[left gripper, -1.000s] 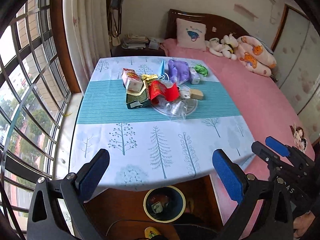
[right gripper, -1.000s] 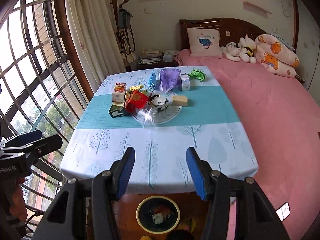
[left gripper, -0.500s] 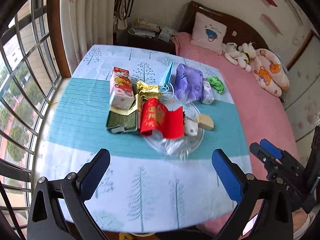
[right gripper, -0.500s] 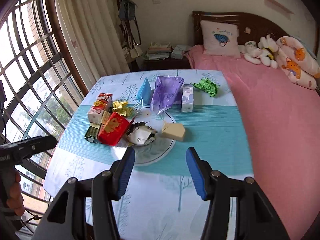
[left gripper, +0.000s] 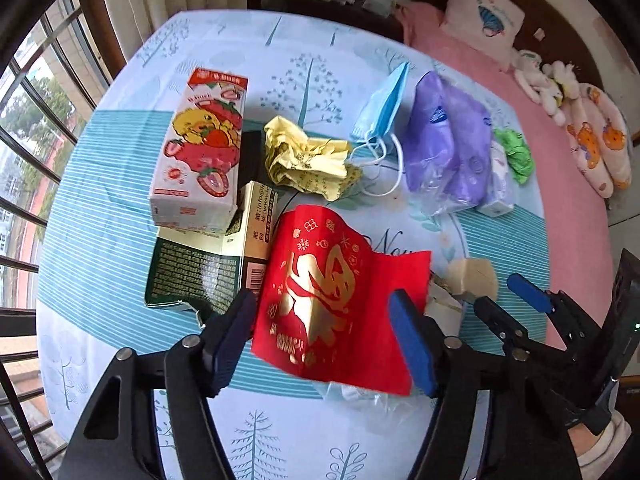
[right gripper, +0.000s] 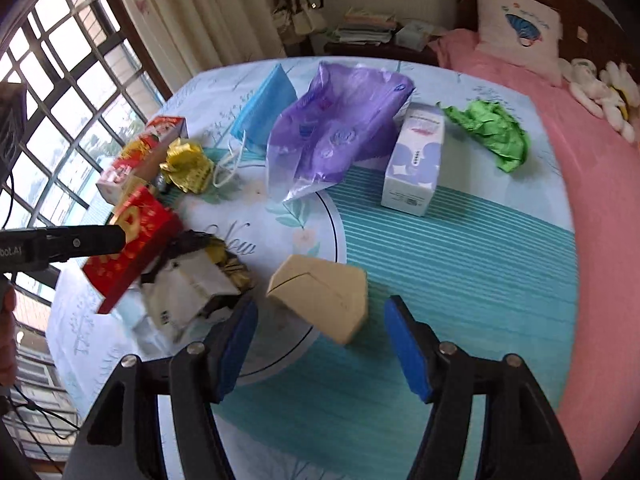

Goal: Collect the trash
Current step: 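Grasp the red packet with the left tool while the right tool grasps the beige paper box, then carry the red packet and beige box over the trash bin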

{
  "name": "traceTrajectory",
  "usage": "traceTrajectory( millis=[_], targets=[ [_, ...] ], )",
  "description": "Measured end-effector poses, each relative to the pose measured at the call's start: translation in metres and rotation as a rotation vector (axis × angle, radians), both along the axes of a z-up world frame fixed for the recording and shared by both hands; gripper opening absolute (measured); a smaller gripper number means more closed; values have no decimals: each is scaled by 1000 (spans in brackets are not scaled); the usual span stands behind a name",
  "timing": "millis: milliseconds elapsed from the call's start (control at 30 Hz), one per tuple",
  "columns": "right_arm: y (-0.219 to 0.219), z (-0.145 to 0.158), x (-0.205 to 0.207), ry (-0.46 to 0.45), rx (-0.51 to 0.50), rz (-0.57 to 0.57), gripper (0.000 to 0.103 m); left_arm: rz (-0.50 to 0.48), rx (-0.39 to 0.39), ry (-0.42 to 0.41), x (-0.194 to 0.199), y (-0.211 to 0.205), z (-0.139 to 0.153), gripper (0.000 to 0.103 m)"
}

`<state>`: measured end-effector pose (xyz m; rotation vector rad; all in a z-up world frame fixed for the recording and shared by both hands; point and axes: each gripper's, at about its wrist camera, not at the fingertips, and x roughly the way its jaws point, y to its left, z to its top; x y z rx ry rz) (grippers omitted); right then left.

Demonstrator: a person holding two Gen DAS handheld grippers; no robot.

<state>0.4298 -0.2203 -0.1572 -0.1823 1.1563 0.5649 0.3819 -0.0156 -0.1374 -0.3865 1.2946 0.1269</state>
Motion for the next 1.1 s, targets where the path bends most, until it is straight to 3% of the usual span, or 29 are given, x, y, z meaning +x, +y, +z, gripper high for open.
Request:
traceTrajectory(
  millis=[100, 333, 400, 500, 600, 700, 1100],
  targets=[
    [5, -9, 8, 15, 35, 37, 66, 15, -10, 33, 9, 4, -12, 59],
    [12, -16, 8, -13, 20, 124, 66, 6, -43, 83, 24, 2, -28, 59],
    [9, -16, 6, -22, 18, 132, 62, 7, -39, 88, 27, 0, -31, 48],
    [3, -14, 7, -4, 48, 125, 42, 17, -58, 101, 29, 0, -35, 25],
    [-3, -14, 6, 2, 43, 98, 42, 26, -66, 98, 28, -2, -37, 14],
    [-11, -10, 3, 14, 67, 58, 42, 24, -52, 80, 21, -4, -31, 9],
    [-31, 48, -37, -54, 157, -86, 42, 5, -32, -61, -34, -8, 29, 7]
  ],
)
